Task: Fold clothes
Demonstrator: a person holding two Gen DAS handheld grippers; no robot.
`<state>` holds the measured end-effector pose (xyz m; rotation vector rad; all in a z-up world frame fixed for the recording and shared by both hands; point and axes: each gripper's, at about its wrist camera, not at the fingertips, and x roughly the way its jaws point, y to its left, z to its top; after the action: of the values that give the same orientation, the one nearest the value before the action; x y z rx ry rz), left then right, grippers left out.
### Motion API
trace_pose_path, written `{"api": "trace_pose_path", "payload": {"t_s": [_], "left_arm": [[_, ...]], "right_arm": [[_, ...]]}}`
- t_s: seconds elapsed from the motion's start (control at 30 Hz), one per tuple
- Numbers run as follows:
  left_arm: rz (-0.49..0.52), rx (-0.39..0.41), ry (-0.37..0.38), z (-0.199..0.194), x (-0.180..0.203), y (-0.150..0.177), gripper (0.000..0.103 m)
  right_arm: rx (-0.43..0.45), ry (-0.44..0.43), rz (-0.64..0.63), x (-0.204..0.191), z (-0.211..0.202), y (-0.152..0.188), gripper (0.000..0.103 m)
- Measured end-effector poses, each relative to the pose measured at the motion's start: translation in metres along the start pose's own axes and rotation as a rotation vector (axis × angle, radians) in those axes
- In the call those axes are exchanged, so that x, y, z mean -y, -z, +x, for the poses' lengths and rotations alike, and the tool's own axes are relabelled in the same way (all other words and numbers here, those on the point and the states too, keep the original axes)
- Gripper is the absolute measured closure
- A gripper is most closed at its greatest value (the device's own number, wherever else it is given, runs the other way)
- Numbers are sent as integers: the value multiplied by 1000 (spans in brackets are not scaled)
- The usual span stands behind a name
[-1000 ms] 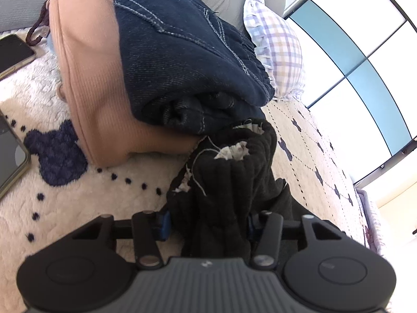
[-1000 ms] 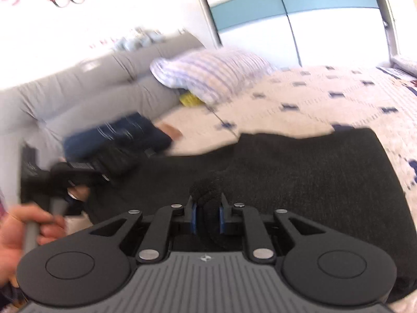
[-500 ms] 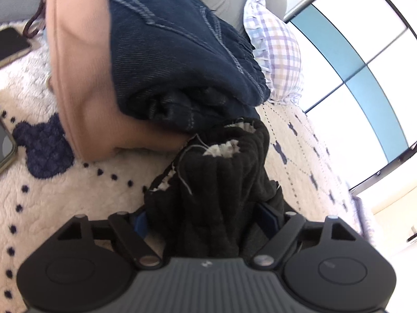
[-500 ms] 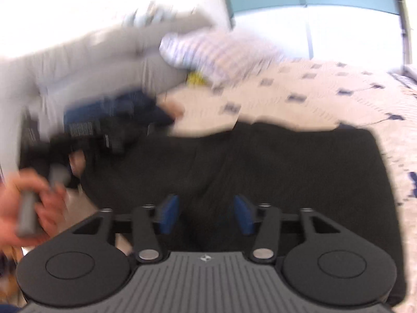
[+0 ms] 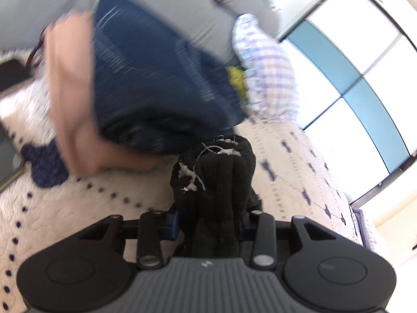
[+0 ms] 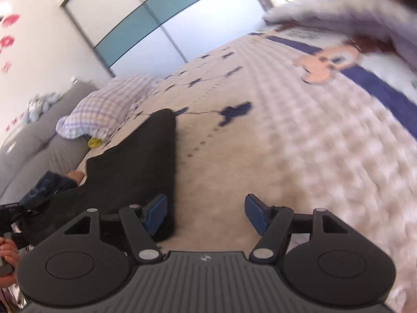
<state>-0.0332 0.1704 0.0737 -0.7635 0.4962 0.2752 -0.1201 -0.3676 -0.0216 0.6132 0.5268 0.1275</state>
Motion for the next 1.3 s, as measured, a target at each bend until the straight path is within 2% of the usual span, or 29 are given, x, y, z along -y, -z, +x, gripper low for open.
{"api": "trace_pose_path", "payload": {"t_s": [0.13, 0.2, 0.27, 0.37, 0.47, 0.57, 0.6, 0.7, 0.77, 0.87, 0.93, 0.97, 1.03, 1.1, 1.17, 1.2, 1.3], "left_arm": [[118, 60, 83, -24, 51, 8, 65], [205, 85, 130, -36, 82, 17, 65], [352, 109, 172, -48, 122, 39, 65], [603, 130, 262, -59, 183, 92, 63], [839, 71, 353, -49, 230, 163, 55], [979, -69, 356, -38, 240, 212, 43], [1004, -107, 360, -33, 239, 219, 42], [959, -138, 414, -34, 225, 204, 35], [859, -148, 501, -45, 224, 187, 17], [649, -162, 652, -55, 218, 161, 13], [530, -123, 678, -63, 206, 141, 13], [492, -101, 661, -64, 201, 133, 11], [477, -92, 520, -55, 194, 121, 10], [493, -134, 371, -37, 188, 118, 10], [463, -191, 272, -18, 178, 121, 12], [416, -220, 246, -10, 175, 123, 15], [295, -270, 235, 8, 174, 136, 16]], "right_arm": [[54, -70, 50, 10, 0, 9, 35], [52, -64, 33, 8, 0, 7, 35], [54, -66, 30, 8, -1, 6, 34], [57, -70, 30, 8, -2, 6, 34], [60, -73, 34, 9, -4, 6, 34], [63, -71, 35, 9, -5, 7, 34], [63, -69, 32, 8, -6, 7, 34], [67, -80, 36, 10, -8, 8, 34], [70, -89, 49, 13, -8, 7, 34], [71, -93, 55, 13, -8, 7, 34], [71, -93, 54, 12, -9, 7, 34], [71, -94, 55, 12, -9, 7, 34], [71, -94, 61, 13, -10, 7, 34], [64, -83, 73, 12, -10, 4, 35], [46, -40, 83, 3, -9, -2, 35], [48, -41, 86, -4, -9, -6, 35], [60, -154, 65, -39, -4, -22, 36]]}}
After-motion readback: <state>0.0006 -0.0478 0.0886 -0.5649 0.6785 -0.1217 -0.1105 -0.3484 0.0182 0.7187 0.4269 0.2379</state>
